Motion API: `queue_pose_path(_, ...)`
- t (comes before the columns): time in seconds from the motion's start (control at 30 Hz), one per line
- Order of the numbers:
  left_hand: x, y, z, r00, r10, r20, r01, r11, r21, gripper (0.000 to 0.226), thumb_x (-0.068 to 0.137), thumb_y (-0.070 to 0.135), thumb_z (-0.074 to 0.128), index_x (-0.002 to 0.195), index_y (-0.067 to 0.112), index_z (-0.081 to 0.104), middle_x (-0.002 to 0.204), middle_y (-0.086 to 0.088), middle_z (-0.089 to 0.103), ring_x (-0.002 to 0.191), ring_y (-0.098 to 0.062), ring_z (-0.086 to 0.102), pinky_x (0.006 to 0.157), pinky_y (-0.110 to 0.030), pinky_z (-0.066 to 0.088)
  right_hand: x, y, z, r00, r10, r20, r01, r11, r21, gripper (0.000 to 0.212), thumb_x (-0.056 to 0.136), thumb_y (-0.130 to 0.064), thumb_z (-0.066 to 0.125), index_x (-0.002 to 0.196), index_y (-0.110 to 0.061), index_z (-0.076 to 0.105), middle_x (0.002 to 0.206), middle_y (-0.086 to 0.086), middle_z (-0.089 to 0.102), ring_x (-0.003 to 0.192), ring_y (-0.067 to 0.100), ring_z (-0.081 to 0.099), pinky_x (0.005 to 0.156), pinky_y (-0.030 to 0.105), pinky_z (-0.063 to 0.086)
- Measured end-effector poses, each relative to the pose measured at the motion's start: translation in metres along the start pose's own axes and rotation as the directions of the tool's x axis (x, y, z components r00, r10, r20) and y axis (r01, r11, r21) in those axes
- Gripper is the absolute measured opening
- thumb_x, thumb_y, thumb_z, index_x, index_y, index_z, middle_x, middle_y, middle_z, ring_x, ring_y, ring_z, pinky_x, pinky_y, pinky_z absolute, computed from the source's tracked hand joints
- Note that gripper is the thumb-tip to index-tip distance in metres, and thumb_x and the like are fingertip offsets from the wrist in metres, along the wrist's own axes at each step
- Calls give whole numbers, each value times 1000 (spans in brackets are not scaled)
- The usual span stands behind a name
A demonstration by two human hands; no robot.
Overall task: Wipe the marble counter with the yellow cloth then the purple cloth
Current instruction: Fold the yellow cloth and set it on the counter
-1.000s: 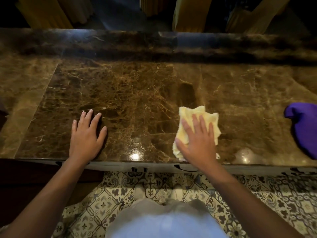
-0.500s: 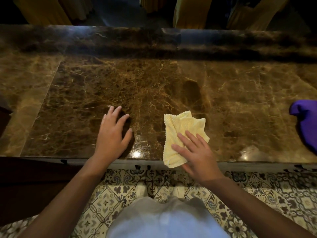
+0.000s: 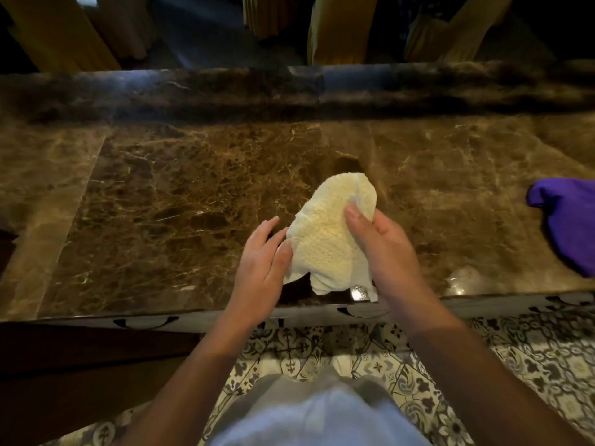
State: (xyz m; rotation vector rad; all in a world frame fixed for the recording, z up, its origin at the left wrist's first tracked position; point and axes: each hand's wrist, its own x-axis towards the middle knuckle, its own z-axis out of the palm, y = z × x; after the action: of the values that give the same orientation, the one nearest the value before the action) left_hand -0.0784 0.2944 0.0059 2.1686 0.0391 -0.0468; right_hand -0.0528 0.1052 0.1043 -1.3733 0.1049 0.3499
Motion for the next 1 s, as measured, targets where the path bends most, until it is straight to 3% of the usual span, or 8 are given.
queue_pose_path(0.07, 2, 17, 0, 992, -111, 61, 124, 950, -286, 52, 105, 59, 28, 131, 36, 67, 138, 16, 67, 137, -6, 54, 109, -33, 48, -2, -4, 5, 1000, 10, 28, -13, 995, 102, 23, 94, -34, 59, 110, -24, 72, 105, -1, 80, 97, 17, 77, 81, 35, 63)
queue_pose_path(0.13, 2, 35, -2, 974, -174, 148, 227, 805, -549, 49, 96, 57, 29, 105, 46, 76, 105, 31, 76, 116, 9, 64, 91, -13, 52, -2, -2, 8, 998, 37, 53, -48, 975, 218, 28, 86, -36, 62, 110, -25, 71, 107, 2, 80, 102, 20, 76, 86, 40, 62)
queue_pose_path(0.23, 0, 36, 0, 959, -179, 220, 284, 619, -732, 56, 87, 69, 37, 118, 36, 70, 117, 15, 78, 119, -5, 68, 100, -25, 53, 0, 2, 8, 996, 62, 63, -80, 934, 347, 33, 85, -33, 62, 115, -22, 70, 109, 3, 79, 105, 22, 75, 90, 43, 61)
queue_pose_path(0.37, -1, 32, 5, 964, -120, 237, 265, 506, -821, 81, 73, 75, 70, 133, 21, 66, 136, -10, 69, 126, -24, 65, 106, -40, 53, -1, 6, -6, 996, 52, 71, -73, 936, 345, 29, 85, -27, 64, 112, -20, 72, 108, 5, 79, 104, 22, 74, 88, 40, 61)
queue_pose_path(0.53, -6, 48, 9, 958, -165, 233, 286, 535, -795, 65, 77, 51, 82, 126, 10, 69, 126, -18, 74, 117, -32, 71, 95, -40, 58, -11, 13, -33, 999, 41, -24, -38, 989, 141, 33, 86, -32, 72, 115, -16, 73, 114, 13, 77, 108, 31, 73, 96, 50, 56)
queue_pose_path(0.7, -7, 73, 17, 969, -132, 210, 243, 686, -686, 28, 91, 29, 67, 112, 15, 77, 114, -14, 79, 107, -31, 75, 88, -39, 60, -25, 16, -66, 996, -25, -84, 16, 995, -102, 25, 89, -31, 71, 110, -18, 75, 104, 3, 80, 96, 20, 77, 80, 35, 61)
queue_pose_path(0.8, -6, 92, 26, 973, -73, 220, 204, 716, -668, 22, 90, 26, 70, 108, 14, 75, 98, -5, 81, 86, -16, 78, 70, -22, 59, -35, 14, -87, 999, 6, -46, -13, 990, -139, 32, 86, -41, 66, 110, -21, 73, 103, -5, 80, 96, 11, 76, 77, 22, 58)
queue_pose_path(1.0, -5, 127, 56, 969, 20, 248, 150, 750, -644, 23, 89, 30, 72, 108, 17, 77, 105, -6, 80, 100, -23, 77, 80, -31, 60, -52, 18, -127, 984, 175, -31, -177, 983, -47, 36, 73, -59, 64, 86, -28, 77, 89, -13, 80, 86, 4, 76, 79, 21, 59)
